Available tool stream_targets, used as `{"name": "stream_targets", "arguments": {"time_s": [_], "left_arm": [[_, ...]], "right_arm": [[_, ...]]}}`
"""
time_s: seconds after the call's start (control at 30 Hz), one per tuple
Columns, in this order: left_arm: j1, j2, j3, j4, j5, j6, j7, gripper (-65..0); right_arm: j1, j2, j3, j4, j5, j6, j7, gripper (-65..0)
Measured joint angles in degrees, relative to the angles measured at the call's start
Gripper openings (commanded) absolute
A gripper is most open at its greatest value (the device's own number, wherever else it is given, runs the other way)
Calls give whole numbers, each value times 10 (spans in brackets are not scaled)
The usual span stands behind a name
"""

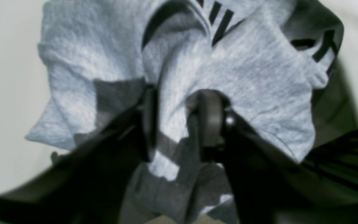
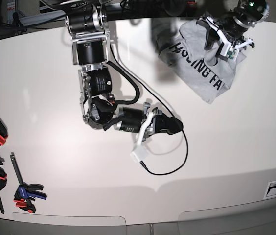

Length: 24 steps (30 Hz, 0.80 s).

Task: Fold the T-shirt properly
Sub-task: 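Lower the left gripper onto the shirt's folded edge and grasp it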

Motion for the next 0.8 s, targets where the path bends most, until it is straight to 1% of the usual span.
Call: {"name": "stream_targets", "arguments": {"time_s": [0.07,0.13,0.37,0.4,0.5,0.57,0.7,0.73,0.8], "left_arm": [[0,0,0,0,0,2,0,-580],[0,0,0,0,0,2,0,-618],[0,0,0,0,0,2,0,-650],[0,0,0,0,-1,13,0,-650],[-3,0,0,0,-2,74,0,-650],[-8,0,0,0,-2,101,1,-650],[-11,0,0,0,-1,120,2,-650],[-11,0,0,0,9,125,2,-650],[-11,0,0,0,30,149,2,-650]], "right_arm": [[0,0,0,0,0,0,0,-650],[0,0,0,0,0,0,0,-650],[0,0,0,0,0,0,0,-650],[0,0,0,0,0,0,0,-650],[0,0,0,0,0,0,0,-650],[0,0,0,0,0,0,0,-650],[0,0,0,0,0,0,0,-650],[0,0,0,0,0,0,0,-650],[0,0,0,0,0,0,0,-650]]}}
